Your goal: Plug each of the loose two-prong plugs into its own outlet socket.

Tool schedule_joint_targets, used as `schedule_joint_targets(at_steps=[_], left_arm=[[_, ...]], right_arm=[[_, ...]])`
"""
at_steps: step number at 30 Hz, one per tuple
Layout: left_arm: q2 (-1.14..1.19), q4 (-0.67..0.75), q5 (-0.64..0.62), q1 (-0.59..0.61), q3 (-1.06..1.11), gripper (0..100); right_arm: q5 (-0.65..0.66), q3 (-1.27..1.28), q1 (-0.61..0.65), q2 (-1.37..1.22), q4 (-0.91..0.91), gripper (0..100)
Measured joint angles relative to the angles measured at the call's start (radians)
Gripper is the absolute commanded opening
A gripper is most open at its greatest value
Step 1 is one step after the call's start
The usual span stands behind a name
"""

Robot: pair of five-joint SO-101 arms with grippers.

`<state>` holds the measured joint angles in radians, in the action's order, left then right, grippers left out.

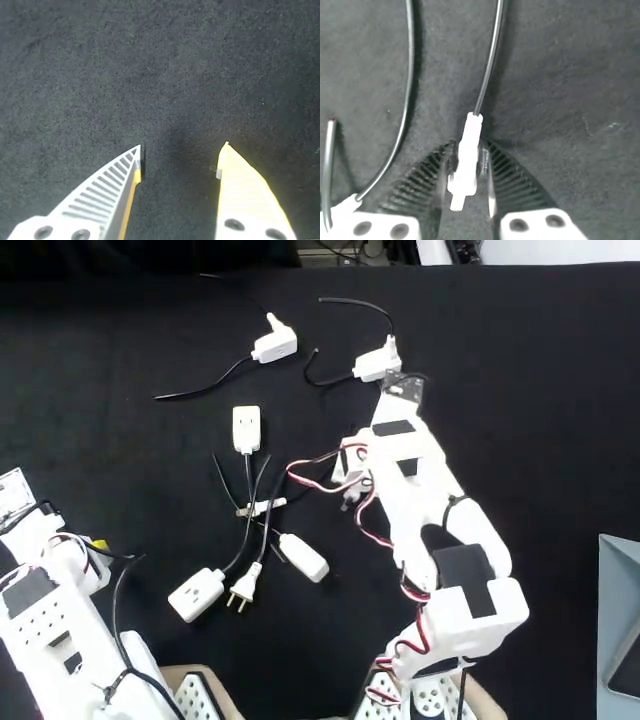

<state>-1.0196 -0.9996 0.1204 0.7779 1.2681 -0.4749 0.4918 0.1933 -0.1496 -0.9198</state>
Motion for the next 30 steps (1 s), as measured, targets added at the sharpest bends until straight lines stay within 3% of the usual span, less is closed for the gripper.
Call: schedule_joint_targets(at_steps=[5,20,23,30], left_arm=[[0.000,0.000,0.000,0.000,0.000,25],[0.000,0.000,0.000,0.000,0.000,25],[0.000,0.000,0.000,0.000,0.000,25],[0.000,0.000,0.000,0.000,0.000,25]], right_arm=[[0.000,0.000,0.003,0.000,-0.017,12.7],[0.000,0.006,0.046,0.000,-0.046,7.1],[0.000,0.006,0.048,0.000,-0.046,0.8],[0.017,0.008,0.048,0.058,-0.089,1.1]])
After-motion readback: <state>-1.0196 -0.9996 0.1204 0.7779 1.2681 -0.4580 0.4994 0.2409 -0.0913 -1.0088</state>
